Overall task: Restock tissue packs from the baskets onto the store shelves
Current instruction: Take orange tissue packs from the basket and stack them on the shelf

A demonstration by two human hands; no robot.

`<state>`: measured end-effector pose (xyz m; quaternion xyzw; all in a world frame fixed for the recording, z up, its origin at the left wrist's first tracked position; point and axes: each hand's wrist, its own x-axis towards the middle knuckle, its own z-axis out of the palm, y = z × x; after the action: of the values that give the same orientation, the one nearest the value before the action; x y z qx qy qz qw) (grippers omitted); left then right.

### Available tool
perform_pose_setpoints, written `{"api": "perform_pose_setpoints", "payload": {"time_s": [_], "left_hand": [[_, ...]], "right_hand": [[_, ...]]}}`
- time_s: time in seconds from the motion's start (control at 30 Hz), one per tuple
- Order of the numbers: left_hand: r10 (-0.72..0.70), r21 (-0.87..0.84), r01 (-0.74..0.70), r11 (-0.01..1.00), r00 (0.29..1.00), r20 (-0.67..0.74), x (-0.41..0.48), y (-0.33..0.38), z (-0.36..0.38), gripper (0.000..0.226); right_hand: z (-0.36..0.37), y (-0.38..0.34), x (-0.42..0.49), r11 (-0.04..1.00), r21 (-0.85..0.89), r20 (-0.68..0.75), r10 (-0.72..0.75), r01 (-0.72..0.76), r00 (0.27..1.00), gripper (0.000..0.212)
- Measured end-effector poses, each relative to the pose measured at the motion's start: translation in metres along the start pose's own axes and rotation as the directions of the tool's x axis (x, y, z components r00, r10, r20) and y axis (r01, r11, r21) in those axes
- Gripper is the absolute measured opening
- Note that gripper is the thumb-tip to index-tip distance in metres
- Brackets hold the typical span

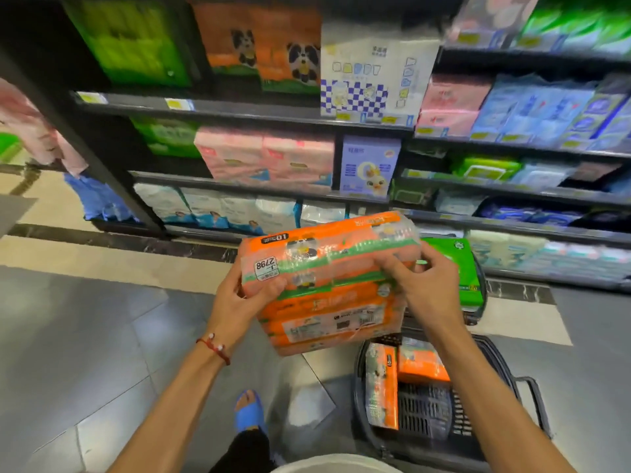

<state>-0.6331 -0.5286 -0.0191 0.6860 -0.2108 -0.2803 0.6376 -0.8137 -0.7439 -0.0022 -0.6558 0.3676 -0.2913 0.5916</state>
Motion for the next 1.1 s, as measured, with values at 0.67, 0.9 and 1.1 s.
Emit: {"api": "perform_pose_setpoints", "payload": {"time_s": [0.67, 0.9, 1.1], "left_hand": [[0.113, -0.044, -0.109, 0.993, 0.986, 0.120, 0.222, 0.074, -0.248, 0.127], [0.053, -0.189, -0.054, 0.981, 0.999, -0.009, 0.301, 0.081, -0.252, 0.084], [-0.101, -0.318, 0.067, 0.946, 0.991, -0.091, 0.365, 0.082, -0.254, 0.092]], "right_hand": [[0.289, -0.095, 0.156, 0.993, 0.114, -0.076, 0.012, -0.003, 0.997, 0.029], [0.319, -0.117, 0.230, 0.999, 0.024, -0.051, 0.030, -0.029, 0.998, 0.034], [0.344, -0.123, 0.294, 0.999, 0.043, 0.060, -0.027, 0.025, 0.998, 0.033]]}}
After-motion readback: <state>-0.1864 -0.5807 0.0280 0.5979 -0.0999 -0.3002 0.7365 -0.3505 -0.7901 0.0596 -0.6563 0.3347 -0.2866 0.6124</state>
